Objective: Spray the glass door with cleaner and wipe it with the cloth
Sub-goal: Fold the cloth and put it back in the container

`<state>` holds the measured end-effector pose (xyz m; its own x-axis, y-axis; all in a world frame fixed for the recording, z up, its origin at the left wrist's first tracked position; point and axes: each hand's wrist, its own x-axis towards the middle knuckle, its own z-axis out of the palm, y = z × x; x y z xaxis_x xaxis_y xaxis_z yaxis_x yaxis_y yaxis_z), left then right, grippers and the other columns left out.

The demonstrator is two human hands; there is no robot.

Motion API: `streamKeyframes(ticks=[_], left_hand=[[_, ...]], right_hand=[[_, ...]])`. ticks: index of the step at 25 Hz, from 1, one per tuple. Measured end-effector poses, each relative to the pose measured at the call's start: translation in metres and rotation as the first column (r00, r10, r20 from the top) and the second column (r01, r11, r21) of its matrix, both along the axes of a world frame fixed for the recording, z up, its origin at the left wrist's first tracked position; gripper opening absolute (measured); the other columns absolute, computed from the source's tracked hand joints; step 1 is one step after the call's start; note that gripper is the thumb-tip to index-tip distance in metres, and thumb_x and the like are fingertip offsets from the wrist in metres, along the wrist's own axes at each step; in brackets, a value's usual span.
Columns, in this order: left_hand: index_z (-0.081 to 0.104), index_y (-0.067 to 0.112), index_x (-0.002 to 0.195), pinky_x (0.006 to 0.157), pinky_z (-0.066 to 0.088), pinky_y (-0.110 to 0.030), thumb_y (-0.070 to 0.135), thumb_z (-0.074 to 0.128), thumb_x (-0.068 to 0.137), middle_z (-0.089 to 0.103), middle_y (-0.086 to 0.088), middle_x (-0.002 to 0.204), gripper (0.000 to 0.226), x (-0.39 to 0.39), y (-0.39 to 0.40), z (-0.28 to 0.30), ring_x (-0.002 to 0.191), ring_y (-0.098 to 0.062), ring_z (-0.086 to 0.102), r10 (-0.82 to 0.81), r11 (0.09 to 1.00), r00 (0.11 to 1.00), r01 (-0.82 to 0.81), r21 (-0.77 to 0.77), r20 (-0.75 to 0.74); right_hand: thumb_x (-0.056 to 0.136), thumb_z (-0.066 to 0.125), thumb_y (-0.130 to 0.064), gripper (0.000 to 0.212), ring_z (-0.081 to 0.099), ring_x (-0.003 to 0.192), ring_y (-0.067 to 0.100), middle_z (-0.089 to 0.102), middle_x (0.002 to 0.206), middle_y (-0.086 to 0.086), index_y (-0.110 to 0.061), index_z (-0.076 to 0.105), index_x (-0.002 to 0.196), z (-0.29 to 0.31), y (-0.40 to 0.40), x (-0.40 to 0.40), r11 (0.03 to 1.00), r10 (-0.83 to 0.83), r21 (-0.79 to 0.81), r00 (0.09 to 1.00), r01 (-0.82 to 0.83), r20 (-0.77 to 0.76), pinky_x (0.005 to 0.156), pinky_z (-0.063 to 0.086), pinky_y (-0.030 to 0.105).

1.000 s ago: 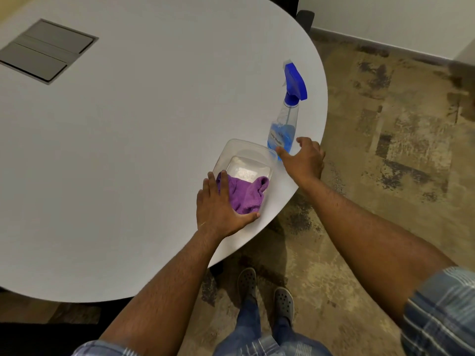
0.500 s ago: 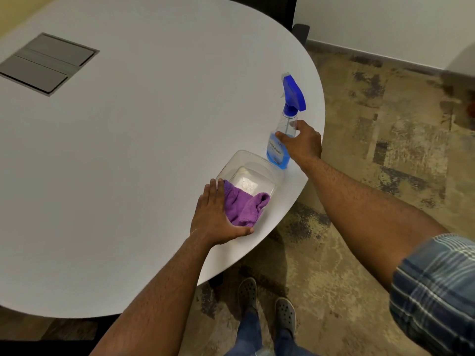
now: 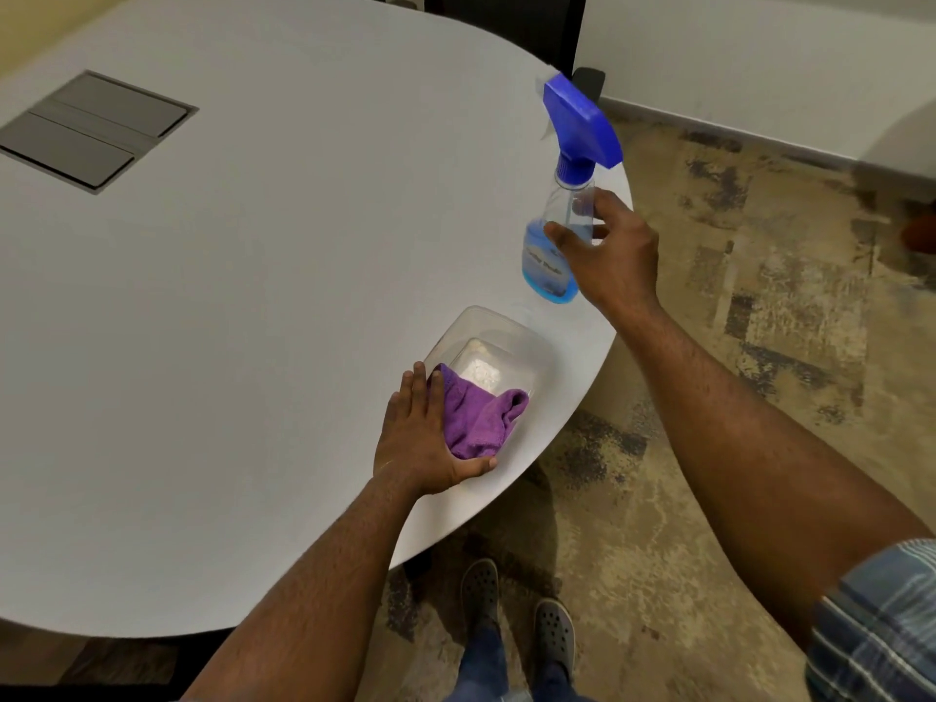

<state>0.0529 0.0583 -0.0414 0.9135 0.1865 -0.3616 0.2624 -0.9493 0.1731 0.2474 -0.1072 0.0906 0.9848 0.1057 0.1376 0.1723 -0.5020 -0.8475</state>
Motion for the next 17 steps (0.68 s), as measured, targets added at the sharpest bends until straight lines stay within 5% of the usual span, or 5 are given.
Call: streamKeyframes(ticks=[6,17], left_hand=[[-0.028,0.016,0.152,0.120,-0.013,-0.043,0.096,0.037,0.062,-0.039,-0.010,0.157,0.137,0.001,-0.002,-0.001,0.147,-0.029,-0.030,0.003,1.000,0.999,-0.002,0.027,-0.052],[-0.025,0.023,0.153,0.120,-0.014,-0.044,0.095,0.039,0.066,-0.049,-0.007,0.145,0.130,0.002,-0.002,-0.004,0.146,-0.030,-0.033,-0.012,0.999,0.997,0.014,0.033,-0.072]], right_hand=[[0.082,0.076,-0.034,0.046,0.067,0.103,0.011,0.069,0.120,-0.008,-0.020,0.062,0.125,0.000,0.000,-0.032,0.977,0.114,0.195,0.986,-0.088,-0.125,0.088,0.058,0.036],[0.084,0.075,-0.025,0.049,0.058,0.112,0.014,0.064,0.128,0.004,-0.013,0.058,0.129,-0.069,0.015,-0.059,0.974,0.216,0.132,0.923,-0.183,-0.318,0.100,0.052,0.040]])
